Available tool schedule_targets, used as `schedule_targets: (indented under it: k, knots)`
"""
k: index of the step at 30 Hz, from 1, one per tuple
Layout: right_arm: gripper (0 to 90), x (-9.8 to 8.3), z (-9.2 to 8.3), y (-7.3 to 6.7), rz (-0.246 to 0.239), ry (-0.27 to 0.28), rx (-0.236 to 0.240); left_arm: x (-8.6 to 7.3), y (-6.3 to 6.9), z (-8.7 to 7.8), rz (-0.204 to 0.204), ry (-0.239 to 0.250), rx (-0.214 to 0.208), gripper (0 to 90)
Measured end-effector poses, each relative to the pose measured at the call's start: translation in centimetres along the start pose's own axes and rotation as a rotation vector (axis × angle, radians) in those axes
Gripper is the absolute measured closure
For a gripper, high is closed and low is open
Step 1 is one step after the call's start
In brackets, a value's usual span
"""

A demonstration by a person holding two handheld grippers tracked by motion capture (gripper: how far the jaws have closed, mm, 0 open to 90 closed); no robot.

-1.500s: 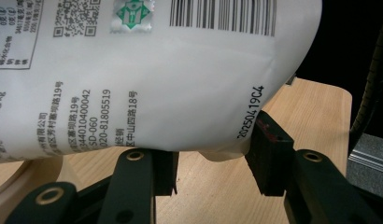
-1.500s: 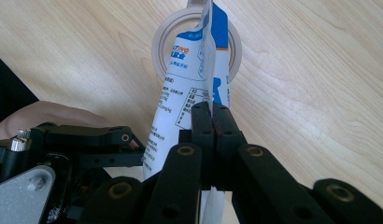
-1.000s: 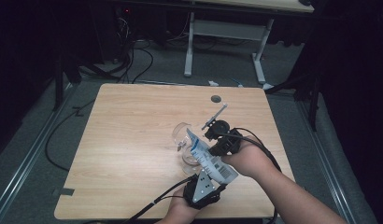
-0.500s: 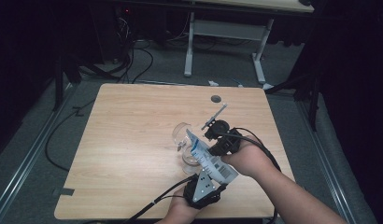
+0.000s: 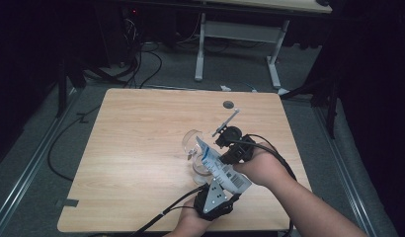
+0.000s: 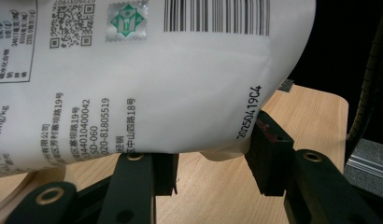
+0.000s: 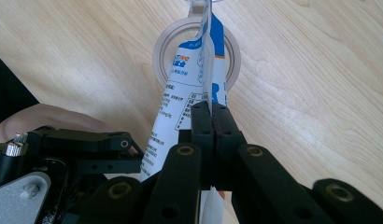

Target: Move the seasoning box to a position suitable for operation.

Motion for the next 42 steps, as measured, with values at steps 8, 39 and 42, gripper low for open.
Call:
schedule_targets:
  k: [8, 39, 42]
  knots:
    - [90.0, 0.11, 0.04, 0.01, -0.004, 0.003, -0.004, 0.09, -0.02, -0.04, 0.000, 0.000, 0.000, 58.5]
    - [90.0, 0.11, -0.05, 0.20, 0.002, 0.003, -0.008, 0.36, 0.00, 0.23, -0.004, 0.004, -0.005, 58.6]
    - [90.0, 0.10, -0.09, 0.27, -0.004, 0.006, -0.008, 0.41, 0.01, 0.23, -0.002, 0.005, -0.006, 58.6]
Point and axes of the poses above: each handheld gripper's, and its own axes: z roughly forward along the jaws, x roughly out of its top, y roughly to its right, the point moved 4 cm from there along z, roughly forward along the jaws, and after that the axes turned 9 degrees about -z, right-handed, at the moved point
